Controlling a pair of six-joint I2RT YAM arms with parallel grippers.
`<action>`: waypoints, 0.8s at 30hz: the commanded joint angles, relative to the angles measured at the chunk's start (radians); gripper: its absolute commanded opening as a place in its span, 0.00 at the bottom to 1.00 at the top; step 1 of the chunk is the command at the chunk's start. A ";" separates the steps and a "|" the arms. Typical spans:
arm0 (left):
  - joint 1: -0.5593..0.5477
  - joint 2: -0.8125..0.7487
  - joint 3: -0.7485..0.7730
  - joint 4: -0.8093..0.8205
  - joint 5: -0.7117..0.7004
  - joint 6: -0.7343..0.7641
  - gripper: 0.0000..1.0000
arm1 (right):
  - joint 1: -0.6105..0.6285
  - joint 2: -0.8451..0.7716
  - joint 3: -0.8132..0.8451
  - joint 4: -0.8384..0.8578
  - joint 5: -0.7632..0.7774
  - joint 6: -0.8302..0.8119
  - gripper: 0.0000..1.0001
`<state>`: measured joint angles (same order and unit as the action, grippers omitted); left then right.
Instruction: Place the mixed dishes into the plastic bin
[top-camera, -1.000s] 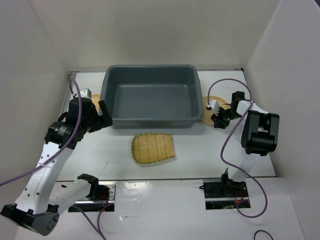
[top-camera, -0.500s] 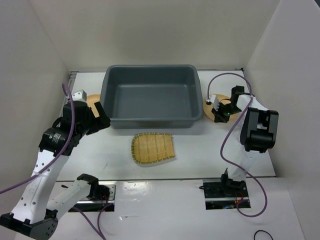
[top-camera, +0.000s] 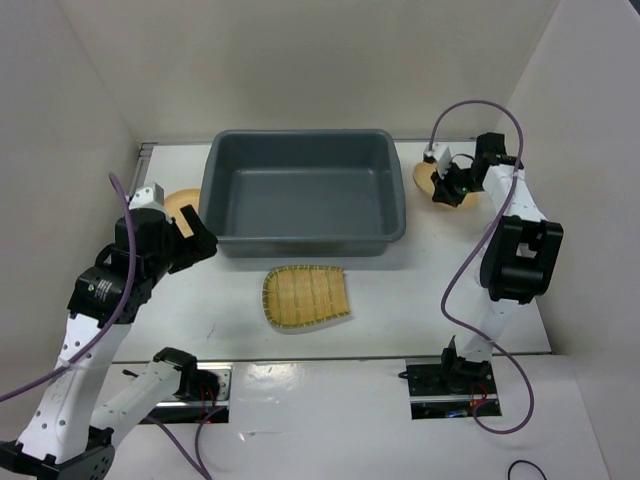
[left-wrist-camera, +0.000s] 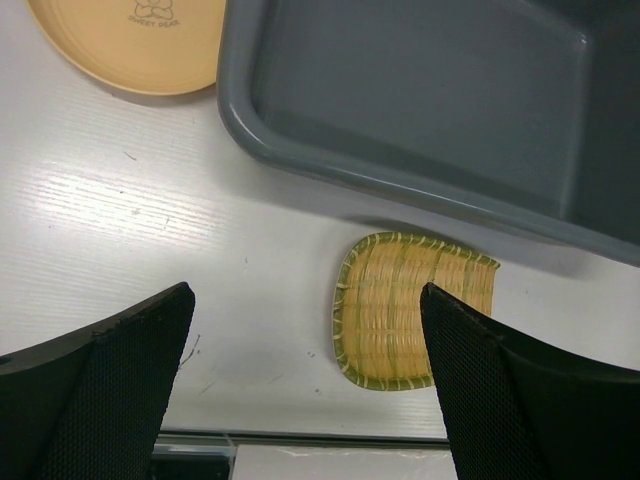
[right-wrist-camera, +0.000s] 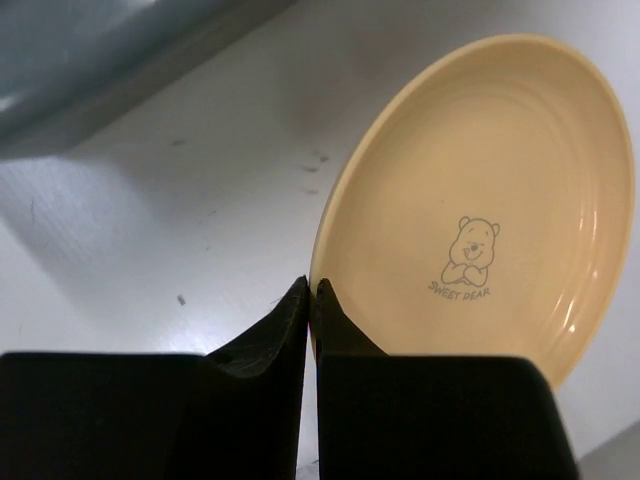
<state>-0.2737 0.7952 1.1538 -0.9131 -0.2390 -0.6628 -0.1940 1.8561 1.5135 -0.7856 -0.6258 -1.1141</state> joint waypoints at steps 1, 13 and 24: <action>-0.004 -0.019 -0.002 0.017 -0.022 -0.021 1.00 | 0.007 -0.011 0.132 0.080 -0.051 0.112 0.00; -0.004 -0.031 0.032 -0.032 -0.086 -0.018 1.00 | 0.143 -0.071 0.470 0.149 -0.078 0.393 0.00; -0.004 -0.022 0.090 -0.081 -0.103 0.003 1.00 | 0.473 -0.037 0.364 0.124 -0.052 0.442 0.00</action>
<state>-0.2741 0.7765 1.2049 -0.9707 -0.3138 -0.6800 0.2302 1.8370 1.9343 -0.6941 -0.6918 -0.6971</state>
